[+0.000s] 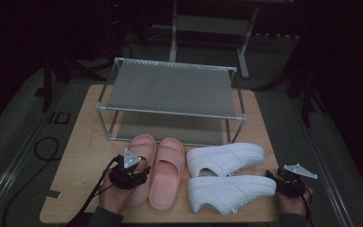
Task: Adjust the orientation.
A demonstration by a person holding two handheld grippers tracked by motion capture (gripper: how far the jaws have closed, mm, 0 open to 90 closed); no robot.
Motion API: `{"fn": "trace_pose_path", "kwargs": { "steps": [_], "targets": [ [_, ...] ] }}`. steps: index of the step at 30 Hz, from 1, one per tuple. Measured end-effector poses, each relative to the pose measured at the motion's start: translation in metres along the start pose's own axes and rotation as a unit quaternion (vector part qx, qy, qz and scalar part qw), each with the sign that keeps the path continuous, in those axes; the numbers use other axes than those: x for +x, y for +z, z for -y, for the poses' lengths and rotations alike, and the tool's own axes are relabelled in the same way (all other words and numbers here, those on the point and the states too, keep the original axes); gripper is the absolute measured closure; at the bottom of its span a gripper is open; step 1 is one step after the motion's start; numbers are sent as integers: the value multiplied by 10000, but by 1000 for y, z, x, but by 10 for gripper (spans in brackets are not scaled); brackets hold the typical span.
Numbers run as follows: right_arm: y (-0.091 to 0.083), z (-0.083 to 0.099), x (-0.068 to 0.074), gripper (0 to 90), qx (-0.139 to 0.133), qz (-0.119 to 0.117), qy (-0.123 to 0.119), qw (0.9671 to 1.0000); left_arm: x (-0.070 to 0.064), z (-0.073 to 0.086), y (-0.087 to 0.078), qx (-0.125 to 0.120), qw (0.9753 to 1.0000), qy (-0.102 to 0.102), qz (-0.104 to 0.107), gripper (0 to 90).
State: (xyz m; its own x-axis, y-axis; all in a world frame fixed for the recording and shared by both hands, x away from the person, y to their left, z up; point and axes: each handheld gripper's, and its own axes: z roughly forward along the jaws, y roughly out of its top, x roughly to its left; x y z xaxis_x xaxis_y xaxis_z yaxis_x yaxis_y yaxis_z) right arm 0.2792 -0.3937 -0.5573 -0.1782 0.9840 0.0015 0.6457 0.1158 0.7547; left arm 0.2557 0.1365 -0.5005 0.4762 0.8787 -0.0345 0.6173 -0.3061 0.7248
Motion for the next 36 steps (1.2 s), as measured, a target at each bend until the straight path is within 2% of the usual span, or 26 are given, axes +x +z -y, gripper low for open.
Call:
{"fn": "trace_pose_path", "kwargs": {
  "steps": [2,3,8,10,13,16,20,22,25,31,36],
  "targets": [
    [0,0,0,483,0,1,0,10000,0,1,3,20,10000,-72,26,456],
    [0,0,0,483,0,1,0,10000,0,1,3,20,10000,-72,26,389],
    [0,0,0,483,-4,8,7,10000,0,0,14,93,9996,-234,88,321],
    [0,0,0,483,-4,10,10,10000,0,0,17,141,9995,-238,135,302],
    [0,0,0,483,-3,10,10,10000,-3,-2,21,145,9994,-210,217,302],
    [0,0,0,483,-5,11,8,10000,-10,-7,24,125,9996,-83,237,304],
    [0,0,0,482,-5,9,11,10000,-16,-13,30,155,9998,7,141,348],
    [0,0,0,481,-4,9,16,10000,-17,-14,33,173,9998,13,-22,396],
    [0,0,0,481,-4,8,17,10000,-16,-14,34,190,9998,-10,-58,456],
    [0,0,0,481,-4,12,16,10000,-20,-16,36,213,9997,-62,-43,437],
    [0,0,0,481,-3,12,15,10000,-22,-18,40,256,9995,-93,-163,432]
  ]
}}
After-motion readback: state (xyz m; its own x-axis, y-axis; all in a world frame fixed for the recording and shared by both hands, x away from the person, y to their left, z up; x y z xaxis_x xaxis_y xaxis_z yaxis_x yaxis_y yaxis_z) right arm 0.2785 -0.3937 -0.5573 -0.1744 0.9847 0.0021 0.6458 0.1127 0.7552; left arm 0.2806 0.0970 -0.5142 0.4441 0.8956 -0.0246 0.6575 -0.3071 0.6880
